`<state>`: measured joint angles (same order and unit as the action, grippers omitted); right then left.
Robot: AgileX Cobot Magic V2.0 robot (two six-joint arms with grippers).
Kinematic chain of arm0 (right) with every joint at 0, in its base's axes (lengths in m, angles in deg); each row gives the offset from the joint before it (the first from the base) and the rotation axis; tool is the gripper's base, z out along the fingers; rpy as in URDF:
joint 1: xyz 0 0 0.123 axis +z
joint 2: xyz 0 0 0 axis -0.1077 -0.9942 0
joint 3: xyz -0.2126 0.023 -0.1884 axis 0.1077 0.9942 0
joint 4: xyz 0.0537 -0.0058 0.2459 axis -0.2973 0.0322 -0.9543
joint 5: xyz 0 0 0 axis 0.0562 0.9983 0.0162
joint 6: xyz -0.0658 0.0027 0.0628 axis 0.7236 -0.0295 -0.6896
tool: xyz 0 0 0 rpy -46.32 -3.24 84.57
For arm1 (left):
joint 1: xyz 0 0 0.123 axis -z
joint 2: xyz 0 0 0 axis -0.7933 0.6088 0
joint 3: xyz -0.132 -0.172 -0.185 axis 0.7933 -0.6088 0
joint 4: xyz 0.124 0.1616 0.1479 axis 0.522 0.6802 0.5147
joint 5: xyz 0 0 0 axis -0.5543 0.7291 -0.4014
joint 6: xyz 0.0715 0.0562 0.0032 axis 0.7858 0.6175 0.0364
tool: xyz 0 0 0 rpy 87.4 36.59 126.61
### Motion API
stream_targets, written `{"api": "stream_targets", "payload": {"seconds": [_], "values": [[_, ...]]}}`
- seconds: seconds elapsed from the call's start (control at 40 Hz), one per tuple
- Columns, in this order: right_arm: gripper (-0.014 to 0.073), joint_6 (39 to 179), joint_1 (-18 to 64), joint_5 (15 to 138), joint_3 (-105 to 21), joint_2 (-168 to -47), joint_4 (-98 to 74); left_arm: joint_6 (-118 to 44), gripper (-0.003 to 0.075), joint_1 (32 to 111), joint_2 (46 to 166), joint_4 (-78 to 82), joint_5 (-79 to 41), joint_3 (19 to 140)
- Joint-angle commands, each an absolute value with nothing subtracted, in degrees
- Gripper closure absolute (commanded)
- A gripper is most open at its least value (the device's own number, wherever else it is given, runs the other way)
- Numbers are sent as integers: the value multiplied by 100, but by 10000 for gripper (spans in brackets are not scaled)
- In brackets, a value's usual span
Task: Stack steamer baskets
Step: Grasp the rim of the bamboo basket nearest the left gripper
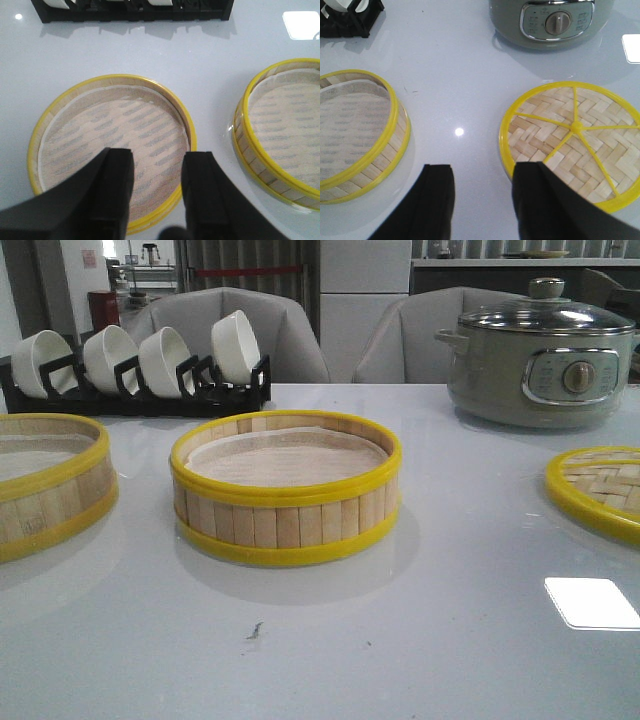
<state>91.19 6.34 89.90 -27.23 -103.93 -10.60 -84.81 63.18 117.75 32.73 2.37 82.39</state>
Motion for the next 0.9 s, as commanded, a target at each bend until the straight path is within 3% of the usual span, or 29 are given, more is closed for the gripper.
{"api": "stream_targets", "payload": {"seconds": [0.0,0.4,0.88], "values": [[197,9187,627,8524,-2958,-10370,-1097,-8547,394,6464,12083,3232,-530,8443],[197,9187,627,8636,-2958,-10697,-1097,-8547,394,6788,14182,3243,-674,9353],[197,9187,627,8670,-2958,-10729,-1097,-8547,394,6788,15399,3270,-670,9554]]}}
